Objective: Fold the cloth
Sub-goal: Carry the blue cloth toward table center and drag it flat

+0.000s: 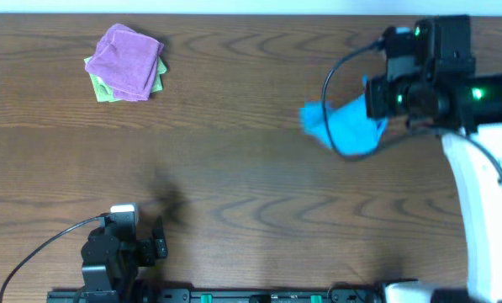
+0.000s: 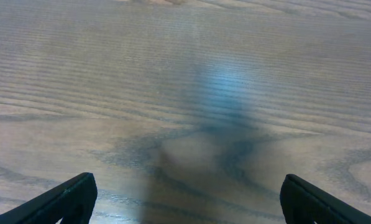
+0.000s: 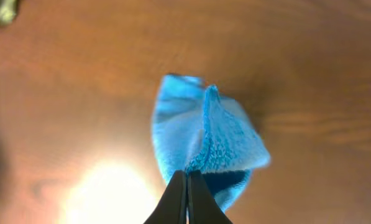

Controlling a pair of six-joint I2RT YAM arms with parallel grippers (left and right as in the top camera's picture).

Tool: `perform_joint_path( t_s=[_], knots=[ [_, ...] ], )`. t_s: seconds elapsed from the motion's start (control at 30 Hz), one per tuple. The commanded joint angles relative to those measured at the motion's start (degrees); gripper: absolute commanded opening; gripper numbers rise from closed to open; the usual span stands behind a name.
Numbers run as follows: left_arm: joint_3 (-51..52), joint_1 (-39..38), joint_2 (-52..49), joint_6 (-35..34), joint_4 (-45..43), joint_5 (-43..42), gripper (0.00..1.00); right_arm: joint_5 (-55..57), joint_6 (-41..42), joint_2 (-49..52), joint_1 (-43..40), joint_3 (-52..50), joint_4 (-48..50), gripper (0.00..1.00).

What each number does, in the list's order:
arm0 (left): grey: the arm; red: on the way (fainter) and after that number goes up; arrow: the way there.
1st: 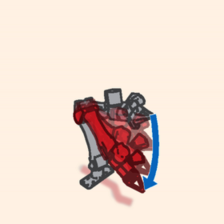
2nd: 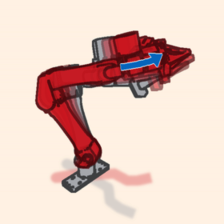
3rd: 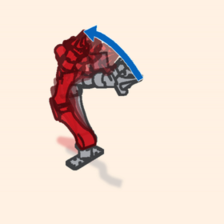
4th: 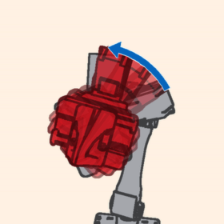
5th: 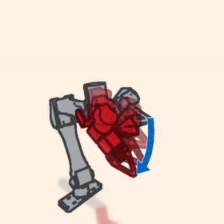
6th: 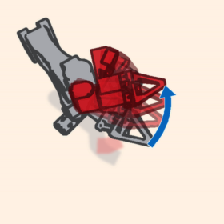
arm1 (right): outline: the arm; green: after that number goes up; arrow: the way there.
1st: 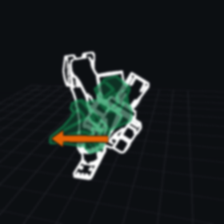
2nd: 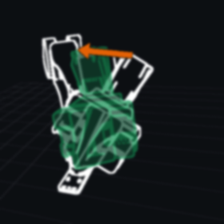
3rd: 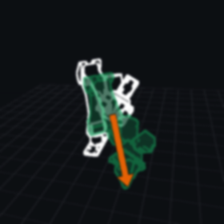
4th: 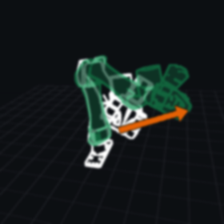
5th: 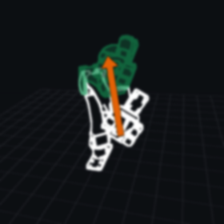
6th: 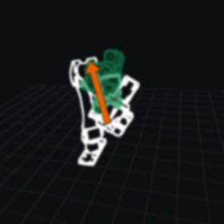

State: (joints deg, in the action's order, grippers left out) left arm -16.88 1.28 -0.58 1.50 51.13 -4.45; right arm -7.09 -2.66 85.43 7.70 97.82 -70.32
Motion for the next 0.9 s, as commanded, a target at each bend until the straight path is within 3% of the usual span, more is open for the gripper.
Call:
perform_joint_path(
  t_s=[0.0,0.27,0.53,0.77,0.87],
  knots=[
    [0.79,-0.22,0.37,0.22,3.17,0.83,0.95,0.17,-1.73,-3.74,4.76,0.74,-4.57,0.02],
    [0.79,-0.22,0.37,0.22,3.17,0.83,0.95,0.13,2.32,-11.32,16.09,0.74,-15.28,0.01],
    [0.79,-0.22,0.37,0.22,3.17,0.83,0.95,0.17,3.04,-14.27,19.37,0.72,-18.84,0.01],
    [0.79,-0.22,0.37,0.22,3.17,0.83,0.96,0.46,1.11,-9.99,19.34,-3.72,-9.57,0.01],
    [0.79,-0.22,0.37,0.22,3.17,0.83,0.95,13.99,0.87,-4.83,18.75,-7.37,0.59,0.01]
  ],
)
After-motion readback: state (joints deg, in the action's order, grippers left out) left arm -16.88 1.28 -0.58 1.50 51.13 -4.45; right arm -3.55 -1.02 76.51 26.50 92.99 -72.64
